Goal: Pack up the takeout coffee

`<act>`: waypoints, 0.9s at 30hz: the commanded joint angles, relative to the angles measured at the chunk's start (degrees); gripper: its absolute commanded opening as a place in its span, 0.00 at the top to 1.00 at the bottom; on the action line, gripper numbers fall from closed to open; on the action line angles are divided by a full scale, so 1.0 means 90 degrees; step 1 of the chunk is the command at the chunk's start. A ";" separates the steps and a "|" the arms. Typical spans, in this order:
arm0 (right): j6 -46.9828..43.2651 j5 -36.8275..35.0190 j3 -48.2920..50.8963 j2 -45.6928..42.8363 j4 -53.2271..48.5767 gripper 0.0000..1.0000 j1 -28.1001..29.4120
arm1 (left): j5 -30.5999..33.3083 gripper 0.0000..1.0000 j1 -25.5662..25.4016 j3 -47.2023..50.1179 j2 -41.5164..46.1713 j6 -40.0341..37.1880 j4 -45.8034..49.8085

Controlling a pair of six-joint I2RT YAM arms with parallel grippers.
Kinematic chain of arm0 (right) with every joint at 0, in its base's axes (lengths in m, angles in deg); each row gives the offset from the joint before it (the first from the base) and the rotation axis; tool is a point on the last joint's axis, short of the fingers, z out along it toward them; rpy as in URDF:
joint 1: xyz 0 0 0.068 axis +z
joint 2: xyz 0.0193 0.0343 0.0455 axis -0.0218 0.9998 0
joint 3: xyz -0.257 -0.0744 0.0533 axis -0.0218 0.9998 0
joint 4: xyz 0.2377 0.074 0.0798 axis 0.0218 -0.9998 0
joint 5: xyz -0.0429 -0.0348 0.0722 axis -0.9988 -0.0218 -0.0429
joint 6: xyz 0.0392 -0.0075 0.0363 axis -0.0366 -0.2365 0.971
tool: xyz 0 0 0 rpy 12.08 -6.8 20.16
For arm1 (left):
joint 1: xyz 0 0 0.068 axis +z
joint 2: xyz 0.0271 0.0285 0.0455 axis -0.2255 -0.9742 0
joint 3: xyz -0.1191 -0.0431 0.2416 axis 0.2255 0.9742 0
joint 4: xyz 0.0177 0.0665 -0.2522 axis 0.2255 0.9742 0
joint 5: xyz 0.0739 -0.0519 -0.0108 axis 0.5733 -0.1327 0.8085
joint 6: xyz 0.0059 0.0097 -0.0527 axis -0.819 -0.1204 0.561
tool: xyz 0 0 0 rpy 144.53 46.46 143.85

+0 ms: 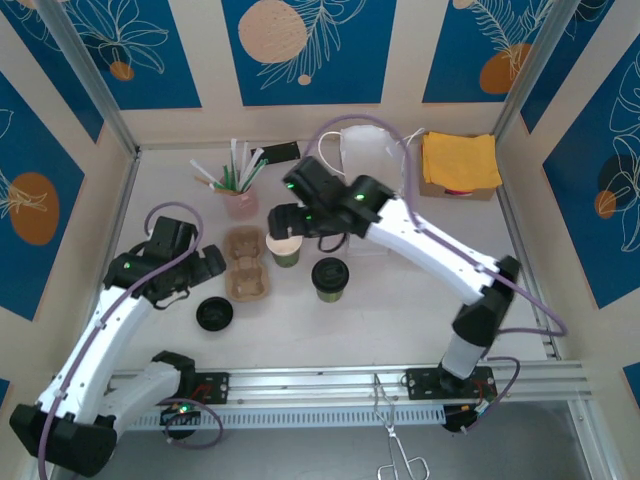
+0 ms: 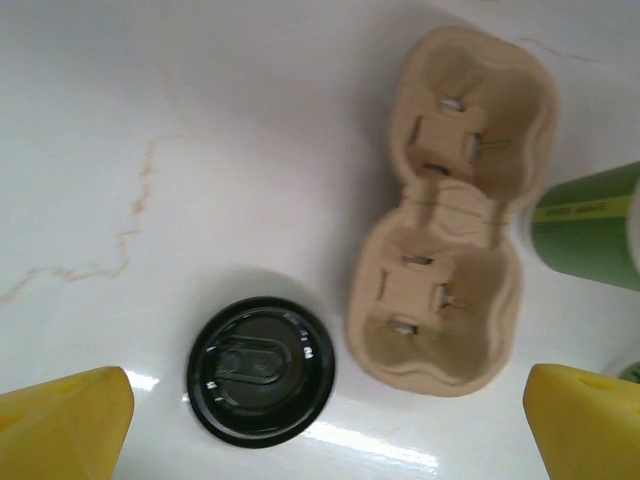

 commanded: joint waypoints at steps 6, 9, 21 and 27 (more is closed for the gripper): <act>0.0308 -0.0007 -0.2079 0.2144 -0.0927 0.45 0.0585 | 0.0439 0.00 0.0158 0.0354 0.0864 0.0218 0.0865; 0.0537 0.0048 -0.2841 0.2897 -0.1257 0.50 0.0659 | 0.0440 0.00 0.0159 0.0407 0.1050 0.0222 0.0997; 0.1015 0.0507 -0.3458 0.4212 -0.1038 0.58 0.0715 | 0.0283 0.00 0.0158 0.0359 0.1301 -0.0015 0.1009; 0.1126 0.0382 -0.3794 0.4671 -0.1031 0.59 0.0720 | 0.0212 0.00 0.0158 0.0379 0.1353 -0.0044 0.0956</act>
